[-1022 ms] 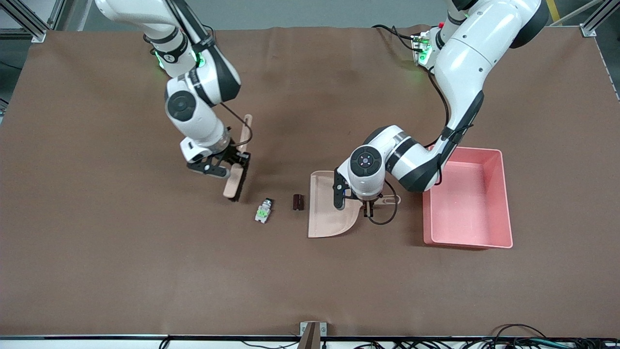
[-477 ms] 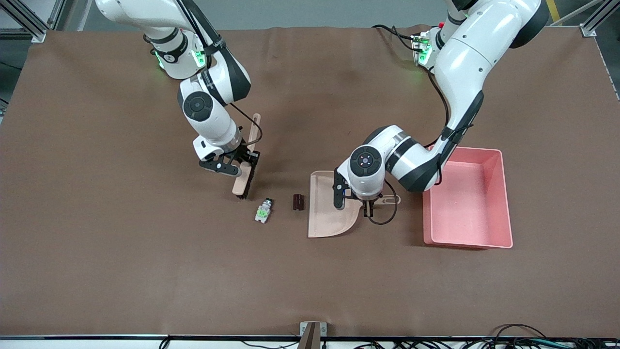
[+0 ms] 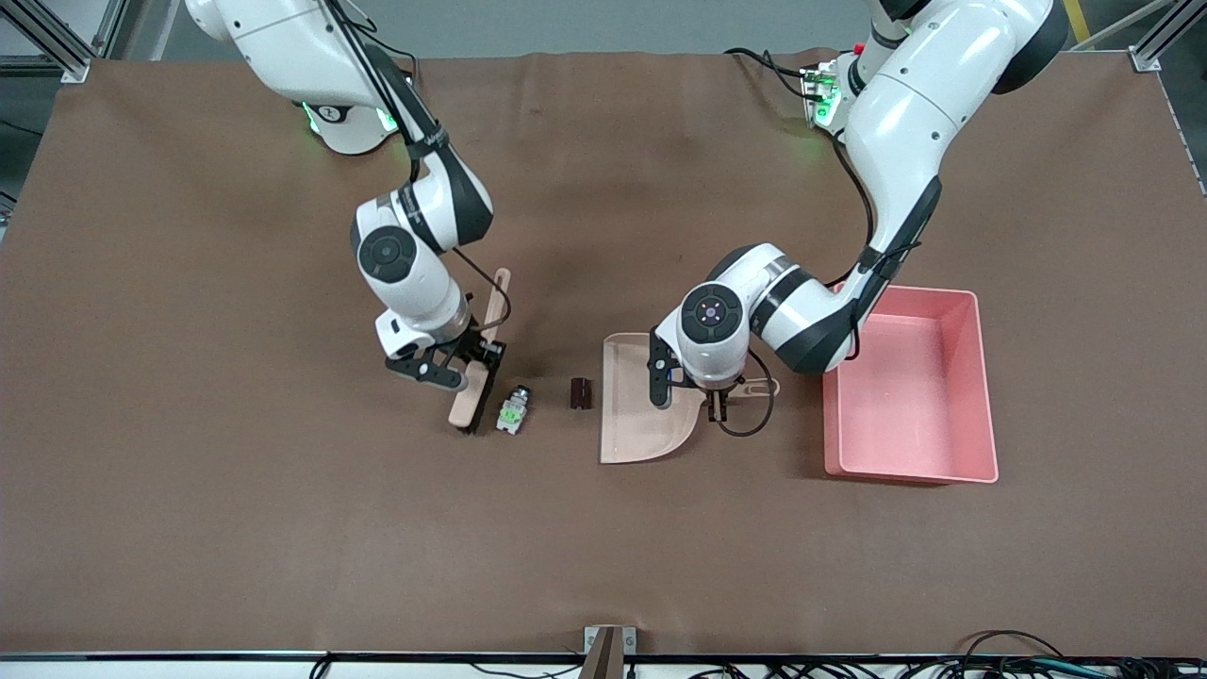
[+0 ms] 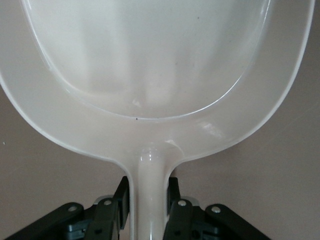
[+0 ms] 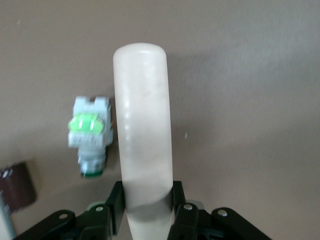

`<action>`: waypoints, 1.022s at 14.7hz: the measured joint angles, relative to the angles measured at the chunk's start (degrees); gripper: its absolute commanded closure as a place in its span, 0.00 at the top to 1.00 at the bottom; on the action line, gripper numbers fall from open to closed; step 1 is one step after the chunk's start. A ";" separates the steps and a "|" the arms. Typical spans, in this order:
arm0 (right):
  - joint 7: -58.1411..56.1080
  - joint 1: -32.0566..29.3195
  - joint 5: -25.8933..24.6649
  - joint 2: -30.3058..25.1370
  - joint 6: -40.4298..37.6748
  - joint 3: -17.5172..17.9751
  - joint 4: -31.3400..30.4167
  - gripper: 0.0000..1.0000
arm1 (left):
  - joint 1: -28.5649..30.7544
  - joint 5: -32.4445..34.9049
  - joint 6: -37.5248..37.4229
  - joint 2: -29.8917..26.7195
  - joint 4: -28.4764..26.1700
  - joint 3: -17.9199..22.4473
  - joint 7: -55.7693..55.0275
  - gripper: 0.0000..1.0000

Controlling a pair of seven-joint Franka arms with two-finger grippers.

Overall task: Clean e-waste and dump in bin
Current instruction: 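Sweep the switch and capacitor toward the dustpan with the right gripper's brush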

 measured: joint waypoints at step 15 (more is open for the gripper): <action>2.56 3.62 -0.19 6.07 -0.10 0.52 5.77 0.00 | -0.23 0.00 0.00 0.00 0.02 0.01 -0.23 0.23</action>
